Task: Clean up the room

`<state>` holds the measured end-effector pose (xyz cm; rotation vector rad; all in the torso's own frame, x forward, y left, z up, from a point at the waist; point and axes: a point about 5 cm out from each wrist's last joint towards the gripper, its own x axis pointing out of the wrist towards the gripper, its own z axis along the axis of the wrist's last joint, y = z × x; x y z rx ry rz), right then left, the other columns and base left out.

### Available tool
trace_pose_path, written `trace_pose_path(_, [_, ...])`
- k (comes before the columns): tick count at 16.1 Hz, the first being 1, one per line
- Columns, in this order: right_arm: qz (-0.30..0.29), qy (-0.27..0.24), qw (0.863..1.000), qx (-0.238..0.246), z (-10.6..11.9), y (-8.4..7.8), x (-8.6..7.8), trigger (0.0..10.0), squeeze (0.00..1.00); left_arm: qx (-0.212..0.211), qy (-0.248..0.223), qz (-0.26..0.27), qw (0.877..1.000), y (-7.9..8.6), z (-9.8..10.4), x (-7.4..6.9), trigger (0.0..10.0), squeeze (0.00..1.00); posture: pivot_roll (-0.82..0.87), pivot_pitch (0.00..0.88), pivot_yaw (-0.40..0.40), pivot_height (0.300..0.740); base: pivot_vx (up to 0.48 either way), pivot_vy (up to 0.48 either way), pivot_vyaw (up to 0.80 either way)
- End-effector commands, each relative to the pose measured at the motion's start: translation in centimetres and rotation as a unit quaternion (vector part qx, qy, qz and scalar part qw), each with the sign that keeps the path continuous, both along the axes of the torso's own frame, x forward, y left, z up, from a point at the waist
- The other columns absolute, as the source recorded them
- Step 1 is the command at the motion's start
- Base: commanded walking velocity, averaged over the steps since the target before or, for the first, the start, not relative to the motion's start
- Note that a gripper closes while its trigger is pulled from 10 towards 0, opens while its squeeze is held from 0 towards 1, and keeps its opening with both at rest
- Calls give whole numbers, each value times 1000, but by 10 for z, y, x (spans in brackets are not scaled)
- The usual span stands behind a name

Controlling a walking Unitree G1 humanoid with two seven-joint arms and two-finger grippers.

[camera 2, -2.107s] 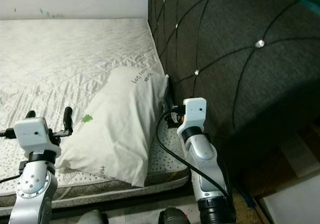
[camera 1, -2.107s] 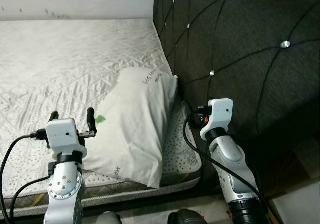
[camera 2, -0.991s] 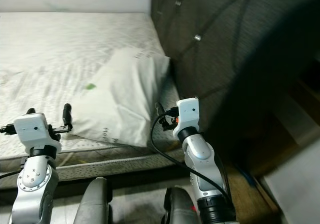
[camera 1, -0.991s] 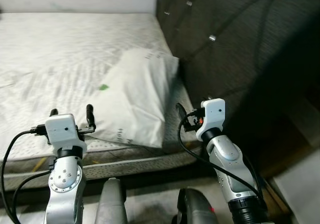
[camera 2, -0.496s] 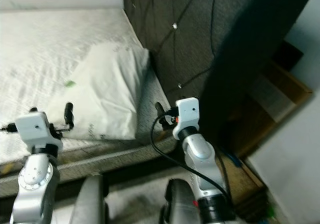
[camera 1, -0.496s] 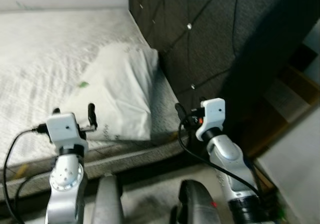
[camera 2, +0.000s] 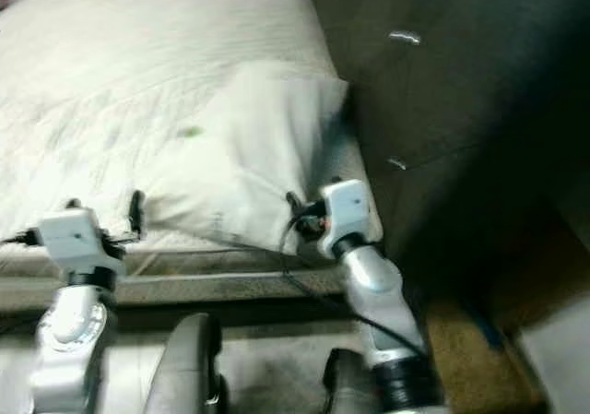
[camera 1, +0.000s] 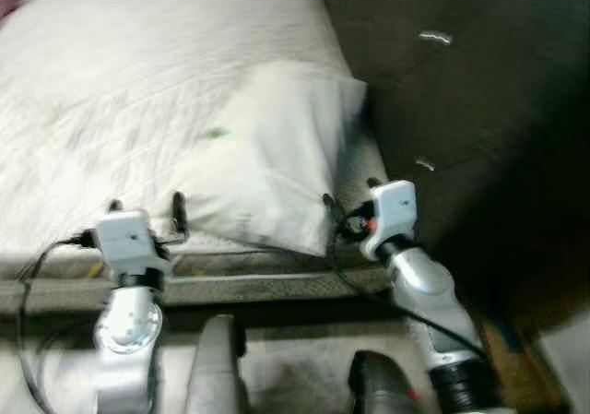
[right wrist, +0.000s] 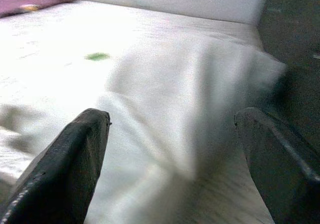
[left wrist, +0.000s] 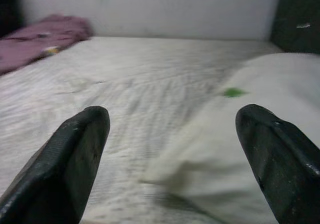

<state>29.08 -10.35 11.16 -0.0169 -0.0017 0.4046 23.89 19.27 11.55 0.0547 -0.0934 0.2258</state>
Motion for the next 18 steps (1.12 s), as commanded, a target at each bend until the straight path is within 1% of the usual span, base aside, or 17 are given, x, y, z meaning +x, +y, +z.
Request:
trace_pose_path(1, [-2,-2,1000,-5,1,-5,0,10000,0,-2,-7,-13,1000,-6,4,3,10000,0,-19,69,-56,611,262,0,0])
trace_pose_path(7, [-5,0,1000,-3,1,-5,1,10000,0,-4,-7,-15,1000,-6,3,3,10000,0,-19,72,-56,611,263,0,0])
trace_pose_path(9, [-3,0,1000,-2,1,-5,2,10000,0,-7,-4,-13,1000,-7,3,3,10000,0,-17,75,-58,611,0,0,0])
trace_pose_path(11, [2,5,1000,-6,-1,-4,1,10000,0,-2,10,-12,1000,-6,-1,1,10000,0,-14,77,-60,611,0,0,0])
trace_pose_path(15, [22,20,1000,-5,-6,1,-1,10000,0,2,18,-4,1000,-1,-3,-6,10000,0,2,100,-65,576,0,0,0])
trace_pose_path(16, [24,23,999,-3,-7,2,-2,10000,0,4,22,-2,1000,-1,-3,-9,10000,0,7,112,-64,556,0,0,0])
trace_pose_path(17, [24,25,999,-3,-7,2,-2,10000,0,4,23,-1,1000,-1,-2,-10,10000,0,8,113,-64,546,0,0,0])
trace_pose_path(18, [22,33,999,-3,-9,2,-3,10000,0,4,23,-1,1000,-1,-2,-12,10000,0,10,122,-62,546,0,0,0])
